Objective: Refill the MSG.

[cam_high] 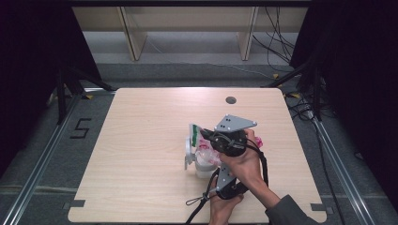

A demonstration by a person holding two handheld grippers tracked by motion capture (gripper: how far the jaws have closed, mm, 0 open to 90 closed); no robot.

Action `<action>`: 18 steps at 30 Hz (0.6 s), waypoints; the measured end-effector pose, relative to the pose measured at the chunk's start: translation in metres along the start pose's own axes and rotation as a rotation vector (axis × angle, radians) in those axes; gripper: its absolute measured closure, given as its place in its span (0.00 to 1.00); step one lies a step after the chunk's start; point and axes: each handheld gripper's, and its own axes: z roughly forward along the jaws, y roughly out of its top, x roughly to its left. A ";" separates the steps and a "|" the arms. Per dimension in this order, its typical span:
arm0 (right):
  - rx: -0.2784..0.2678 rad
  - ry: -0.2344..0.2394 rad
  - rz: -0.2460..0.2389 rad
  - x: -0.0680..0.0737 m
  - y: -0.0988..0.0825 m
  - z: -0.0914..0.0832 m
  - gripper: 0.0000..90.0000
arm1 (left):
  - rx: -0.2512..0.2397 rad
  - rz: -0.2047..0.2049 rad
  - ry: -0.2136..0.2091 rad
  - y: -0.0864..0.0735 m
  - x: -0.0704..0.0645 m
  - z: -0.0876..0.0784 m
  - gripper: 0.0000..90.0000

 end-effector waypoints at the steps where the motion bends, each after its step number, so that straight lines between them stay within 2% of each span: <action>1: -0.001 0.001 0.001 0.000 0.000 0.000 1.00 | 0.000 0.000 0.000 0.000 0.000 0.000 0.79; 3: -0.009 -0.011 -0.003 0.001 -0.001 0.001 1.00 | 0.008 -0.001 -0.002 0.000 0.000 0.000 0.79; 4: -0.006 -0.007 -0.017 0.000 0.000 0.002 1.00 | -0.064 -0.076 -0.014 -0.001 -0.006 0.004 0.79; 5: 0.003 -0.002 -0.017 0.000 0.000 0.001 1.00 | -0.070 -0.079 -0.018 -0.001 -0.006 0.005 0.79; 6: -0.002 -0.002 -0.016 0.000 0.000 0.002 1.00 | 0.002 -0.004 0.002 0.000 -0.001 0.000 0.79; 8: 0.004 0.003 0.004 0.000 0.001 0.001 1.00 | 0.020 0.002 0.013 0.001 -0.001 -0.002 0.79; 9: -0.001 0.000 -0.005 0.000 0.000 0.001 1.00 | -0.031 -0.056 -0.003 0.001 -0.005 0.001 0.79; 10: -0.003 -0.003 -0.011 0.001 0.000 0.002 1.00 | -0.056 -0.077 -0.005 0.000 -0.006 0.003 0.79; 11: 0.006 -0.002 -0.021 0.001 0.000 0.002 1.00 | -0.068 -0.078 -0.018 -0.001 -0.006 0.004 0.79; 12: 0.002 -0.008 -0.036 0.000 0.000 0.003 1.00 | 0.008 -0.001 -0.002 0.000 0.000 -0.001 0.79; 13: 0.008 -0.003 -0.016 0.001 0.001 0.002 1.00 | 0.005 -0.001 -0.001 0.000 -0.001 -0.001 0.79; 16: -0.007 -0.006 -0.012 0.002 0.001 0.002 1.00 | 0.006 -0.001 -0.004 0.001 -0.001 -0.001 0.79; 17: 0.006 0.004 -0.024 0.001 0.001 0.002 1.00 | -0.056 -0.072 -0.017 0.000 -0.006 0.003 0.79; 18: 0.009 0.003 -0.026 0.001 0.000 0.002 1.00 | -0.050 -0.067 -0.017 0.000 -0.006 0.003 0.79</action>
